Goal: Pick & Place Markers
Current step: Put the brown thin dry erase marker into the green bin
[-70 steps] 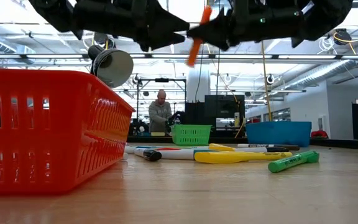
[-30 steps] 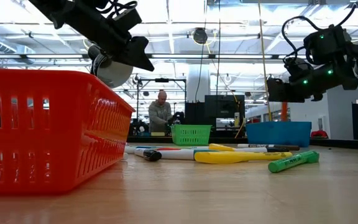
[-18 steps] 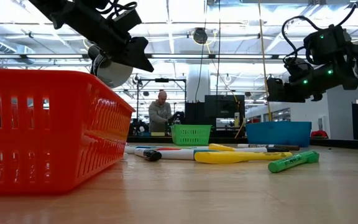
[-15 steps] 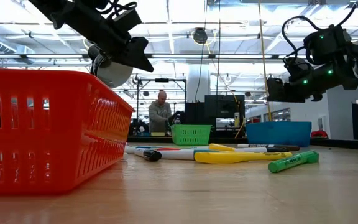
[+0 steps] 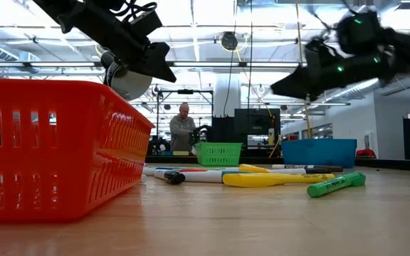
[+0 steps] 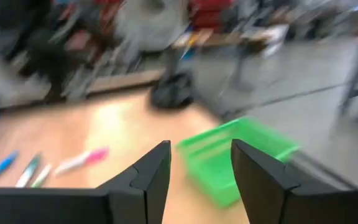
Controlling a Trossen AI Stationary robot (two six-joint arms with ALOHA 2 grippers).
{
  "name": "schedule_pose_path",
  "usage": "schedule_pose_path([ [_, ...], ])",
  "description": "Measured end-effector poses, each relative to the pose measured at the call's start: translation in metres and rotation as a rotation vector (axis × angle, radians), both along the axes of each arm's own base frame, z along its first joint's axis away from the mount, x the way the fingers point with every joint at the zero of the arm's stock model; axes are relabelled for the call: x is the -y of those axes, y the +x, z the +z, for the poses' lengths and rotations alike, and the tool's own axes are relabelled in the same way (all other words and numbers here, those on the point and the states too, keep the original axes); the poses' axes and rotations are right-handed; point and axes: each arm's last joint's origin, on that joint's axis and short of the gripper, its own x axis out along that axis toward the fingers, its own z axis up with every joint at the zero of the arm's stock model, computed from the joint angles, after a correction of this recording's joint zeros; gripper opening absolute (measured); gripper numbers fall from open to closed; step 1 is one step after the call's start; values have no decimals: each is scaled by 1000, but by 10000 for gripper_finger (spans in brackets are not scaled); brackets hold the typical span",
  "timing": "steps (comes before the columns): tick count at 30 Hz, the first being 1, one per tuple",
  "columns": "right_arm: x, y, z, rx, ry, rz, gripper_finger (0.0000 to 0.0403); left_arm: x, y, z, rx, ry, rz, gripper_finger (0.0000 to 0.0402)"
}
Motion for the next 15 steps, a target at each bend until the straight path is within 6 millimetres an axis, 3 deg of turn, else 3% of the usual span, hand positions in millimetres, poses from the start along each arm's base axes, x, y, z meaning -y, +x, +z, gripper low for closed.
schedule_pose_path([
  [6, -36, 37, 27, -434, 36, 29, 155, 1, 0, -2, -12, -45, -67, 257],
  [9, -48, 41, 32, -526, 60, -32, 155, 3, 1, -5, -26, -98, -167, 251],
  [15, -53, 34, 19, -597, 253, -63, 155, 5, 1, -10, -75, -192, -328, 240],
])
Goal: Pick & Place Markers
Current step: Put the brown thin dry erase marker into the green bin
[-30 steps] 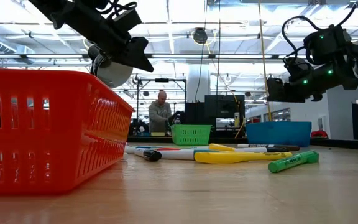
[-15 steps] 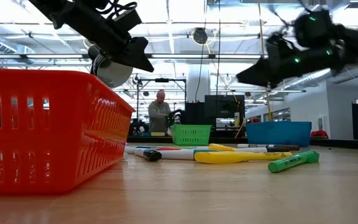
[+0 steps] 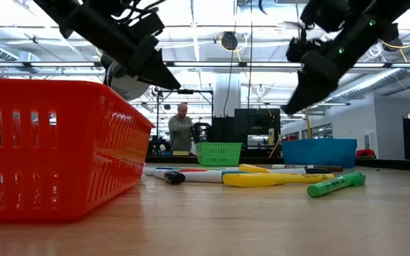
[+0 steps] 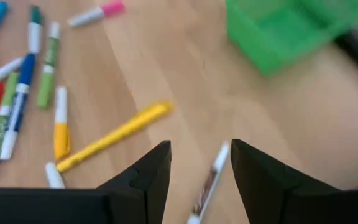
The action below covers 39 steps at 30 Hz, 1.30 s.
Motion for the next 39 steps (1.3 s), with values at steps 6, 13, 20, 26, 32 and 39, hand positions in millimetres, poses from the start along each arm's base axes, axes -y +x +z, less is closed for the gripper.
schedule_pose_path([
  [6, -6, -7, -39, -124, 69, -40, 155, -1, -1, -2, -20, -15, -12, 237],
  [13, -6, -2, -61, -199, 81, -44, 155, 1, 0, -2, -9, -49, -79, 235],
  [20, -6, 5, -75, -237, 105, -26, 155, 0, 0, -1, -5, -53, -78, 233],
  [26, -6, 9, -92, -315, 116, -9, 153, 0, 0, -1, -6, -54, -78, 229],
  [32, -5, 7, -98, -370, 133, 49, 104, 0, 0, -1, -5, -55, -77, 219],
  [39, 1, 3, -100, -408, 136, 75, 19, 0, 0, -1, -5, -56, -77, 227],
])
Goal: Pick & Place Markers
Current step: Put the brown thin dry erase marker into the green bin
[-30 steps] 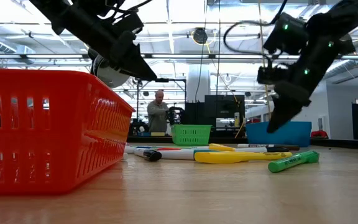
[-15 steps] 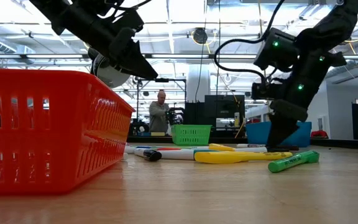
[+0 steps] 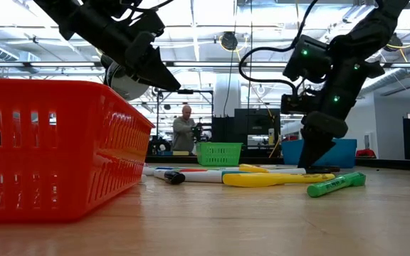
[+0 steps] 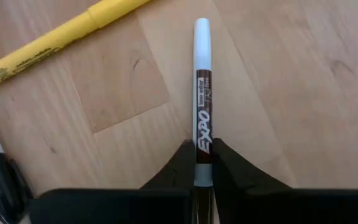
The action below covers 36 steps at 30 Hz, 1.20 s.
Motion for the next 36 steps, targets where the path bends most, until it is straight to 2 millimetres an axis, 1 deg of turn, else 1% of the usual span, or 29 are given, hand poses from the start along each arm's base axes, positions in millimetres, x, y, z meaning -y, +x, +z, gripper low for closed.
schedule_pose_path([
  [2, 2, 2, 3, 17, -16, 22, 21, 0, 0, 0, 0, 0, 0, 230],
  [5, 3, 7, 15, 84, -64, 64, 20, 0, 1, 1, 13, 9, -2, 227],
  [7, 0, 9, 25, 148, -105, 105, 19, -1, 2, 3, 29, 24, -5, 222],
  [11, -9, 16, 56, 375, -167, 180, 19, -3, 2, 4, 45, 23, -7, 211],
  [15, -19, 16, 73, 487, -214, 230, 19, -4, 4, 1, 39, 1, -38, 201],
  [18, -24, 21, 86, 600, -277, 243, 19, -4, 12, 2, 101, 2, -108, 198],
  [23, -27, 24, 92, 664, -303, 276, 19, 0, 25, 4, 236, -6, -301, 209],
  [26, -30, 27, 97, 732, -322, 288, 19, 2, 33, 1, 301, -11, -382, 221],
  [30, -34, 28, 104, 871, -348, 300, 19, 2, 43, -10, 337, -15, -408, 236],
  [33, -38, 29, 108, 928, -355, 307, 19, 1, 50, -12, 418, 1, -398, 244],
  [36, -42, 30, 110, 963, -357, 323, 19, 0, 56, -11, 541, -4, -395, 248],
])
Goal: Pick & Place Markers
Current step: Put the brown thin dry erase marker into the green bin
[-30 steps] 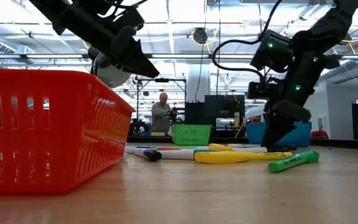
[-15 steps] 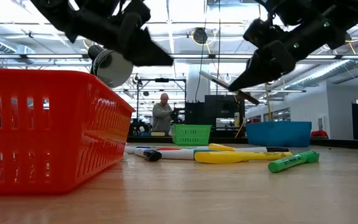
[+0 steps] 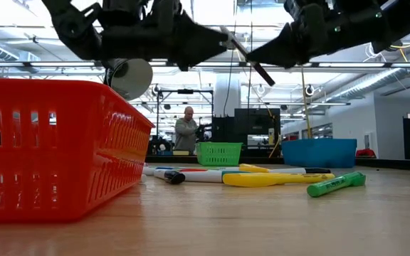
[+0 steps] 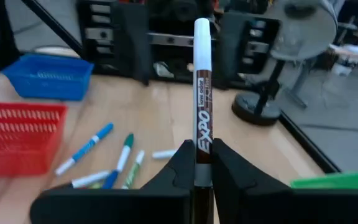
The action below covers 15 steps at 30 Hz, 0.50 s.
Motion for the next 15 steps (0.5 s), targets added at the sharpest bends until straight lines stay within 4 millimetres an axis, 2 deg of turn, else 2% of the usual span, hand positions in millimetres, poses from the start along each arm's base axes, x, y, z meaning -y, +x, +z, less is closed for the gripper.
schedule_pose_path([
  [5, -7, 3, 1, 41, -24, 29, 19, 0, 9, -3, 111, -49, -7, 246],
  [15, -7, 7, -2, 51, -48, 29, 19, 8, 42, -5, 70, -62, -40, 234],
])
